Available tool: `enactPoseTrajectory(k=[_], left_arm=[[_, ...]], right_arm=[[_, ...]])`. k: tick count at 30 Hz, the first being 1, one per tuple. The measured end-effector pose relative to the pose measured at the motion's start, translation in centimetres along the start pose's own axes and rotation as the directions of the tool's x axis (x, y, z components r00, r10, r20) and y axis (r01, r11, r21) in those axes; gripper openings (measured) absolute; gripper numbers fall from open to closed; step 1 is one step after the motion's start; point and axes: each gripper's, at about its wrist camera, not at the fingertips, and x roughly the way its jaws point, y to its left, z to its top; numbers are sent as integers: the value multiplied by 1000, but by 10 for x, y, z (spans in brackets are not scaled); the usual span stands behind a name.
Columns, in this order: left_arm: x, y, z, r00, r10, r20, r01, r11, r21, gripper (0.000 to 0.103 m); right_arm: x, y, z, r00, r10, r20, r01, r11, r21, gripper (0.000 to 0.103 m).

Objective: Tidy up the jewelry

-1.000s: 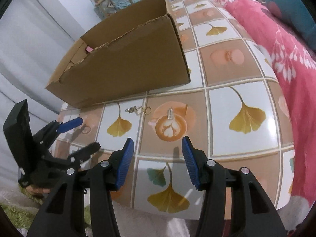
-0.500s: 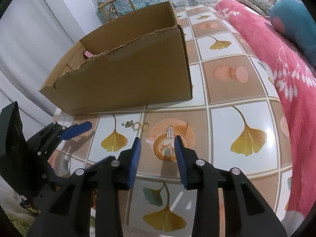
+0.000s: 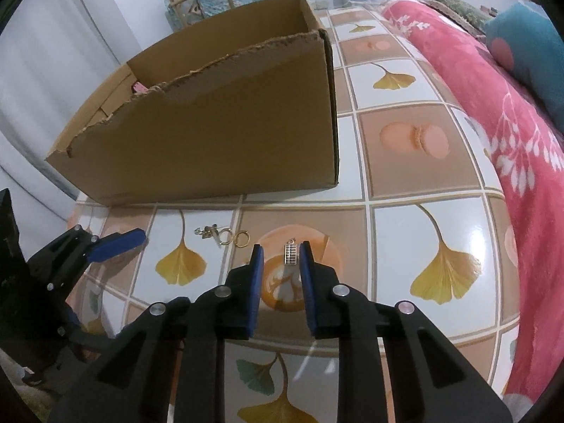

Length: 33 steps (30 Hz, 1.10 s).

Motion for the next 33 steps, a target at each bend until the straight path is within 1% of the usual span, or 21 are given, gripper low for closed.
enactPoseTrajectory(k=[2, 7, 9, 10, 11, 12, 15, 17, 18, 25, 28, 29, 31, 33], left_arm=[[0, 1, 0, 1000, 1, 4, -1, 1000, -4, 69], [-4, 3, 4, 999, -7, 42, 8, 1000, -8, 68], [-3, 3, 5, 999, -17, 50, 17, 1000, 3, 55], [-1, 2, 7, 998, -25, 50, 24, 1000, 13, 54], [1, 0, 9, 998, -28, 50, 26, 999, 26, 48], [3, 0, 11, 998, -30, 48, 29, 999, 39, 40], [10, -5, 16, 999, -11, 40, 7, 996, 88, 28], [14, -6, 19, 999, -6, 33, 2, 994, 113, 23], [16, -6, 20, 1000, -2, 29, -1, 993, 120, 22], [23, 1, 28, 1000, -22, 6, 21, 994, 111, 22], [25, 4, 30, 999, -47, 0, 47, 993, 107, 9], [25, 4, 30, 999, -51, -2, 51, 993, 110, 3], [25, 2, 30, 999, -46, 0, 46, 991, 123, 3], [24, 1, 29, 999, -50, 0, 49, 990, 131, 0]], right_arm=[[1, 2, 1, 1000, 1, 1, -1, 1000, -7, 21], [-1, 1, -1, 1000, 8, 7, -8, 1000, -5, 21], [-1, 0, -2, 1000, 19, 10, -19, 1000, 0, 21], [-1, -1, -2, 1000, 28, 12, -28, 1000, 0, 21], [-1, -1, -2, 999, 37, 14, -37, 999, -1, 21], [-1, -1, -2, 999, 44, 14, -44, 999, -3, 21], [-1, -1, -2, 998, 58, 15, -58, 998, -10, 21], [0, -2, -2, 998, 67, 15, -67, 998, -9, 21], [0, -2, -2, 997, 71, 15, -71, 997, -7, 21], [5, -5, -4, 995, 98, 13, -98, 995, 16, 21], [5, -8, -4, 995, 100, 13, -101, 995, 22, 21], [5, -8, -4, 995, 101, 14, -101, 995, 25, 21], [4, -10, -4, 995, 102, 16, -103, 994, 28, 21], [4, -9, -4, 995, 102, 15, -103, 994, 30, 21]])
